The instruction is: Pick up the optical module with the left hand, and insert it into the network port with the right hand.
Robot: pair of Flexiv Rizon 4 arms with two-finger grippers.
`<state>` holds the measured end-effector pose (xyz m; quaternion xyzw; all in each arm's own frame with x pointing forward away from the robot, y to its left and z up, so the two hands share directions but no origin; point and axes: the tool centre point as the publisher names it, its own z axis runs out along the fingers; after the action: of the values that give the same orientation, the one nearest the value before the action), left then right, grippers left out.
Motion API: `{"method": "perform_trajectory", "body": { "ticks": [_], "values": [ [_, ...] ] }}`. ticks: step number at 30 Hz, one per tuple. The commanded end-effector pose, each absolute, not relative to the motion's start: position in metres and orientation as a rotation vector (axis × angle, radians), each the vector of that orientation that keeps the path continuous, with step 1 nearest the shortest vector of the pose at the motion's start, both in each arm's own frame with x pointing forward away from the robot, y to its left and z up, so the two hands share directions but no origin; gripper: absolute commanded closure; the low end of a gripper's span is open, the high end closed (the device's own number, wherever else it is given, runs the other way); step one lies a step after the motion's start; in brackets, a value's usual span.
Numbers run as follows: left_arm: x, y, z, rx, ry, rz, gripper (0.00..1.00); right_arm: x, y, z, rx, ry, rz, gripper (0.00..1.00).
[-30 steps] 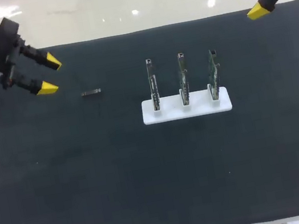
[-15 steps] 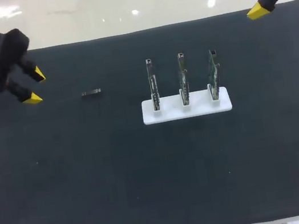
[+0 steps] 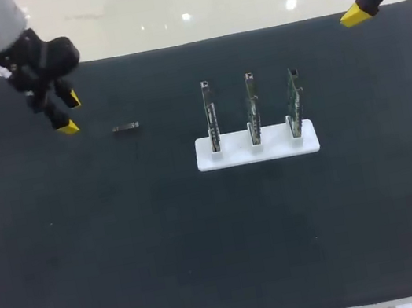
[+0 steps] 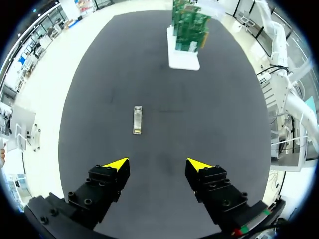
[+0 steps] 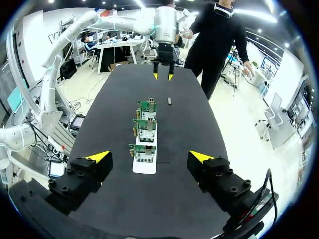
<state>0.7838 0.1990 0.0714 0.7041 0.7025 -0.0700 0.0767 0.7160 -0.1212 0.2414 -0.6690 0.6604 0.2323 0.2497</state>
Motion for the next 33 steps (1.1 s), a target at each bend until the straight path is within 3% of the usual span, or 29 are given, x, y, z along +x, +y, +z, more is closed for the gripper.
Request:
{"method": "perform_trajectory", "body": {
  "ticks": [1, 33],
  "values": [
    [0.811, 0.190, 0.061, 2.184, 2.199, -0.260, 0.00, 0.715, -0.121, 0.241, -1.820, 1.797, 0.632, 0.00],
    [0.822, 0.169, 0.029, 2.181, 2.218, -0.204, 0.00, 0.715, -0.121, 0.241, -1.820, 1.797, 0.632, 0.00]
  ]
}}
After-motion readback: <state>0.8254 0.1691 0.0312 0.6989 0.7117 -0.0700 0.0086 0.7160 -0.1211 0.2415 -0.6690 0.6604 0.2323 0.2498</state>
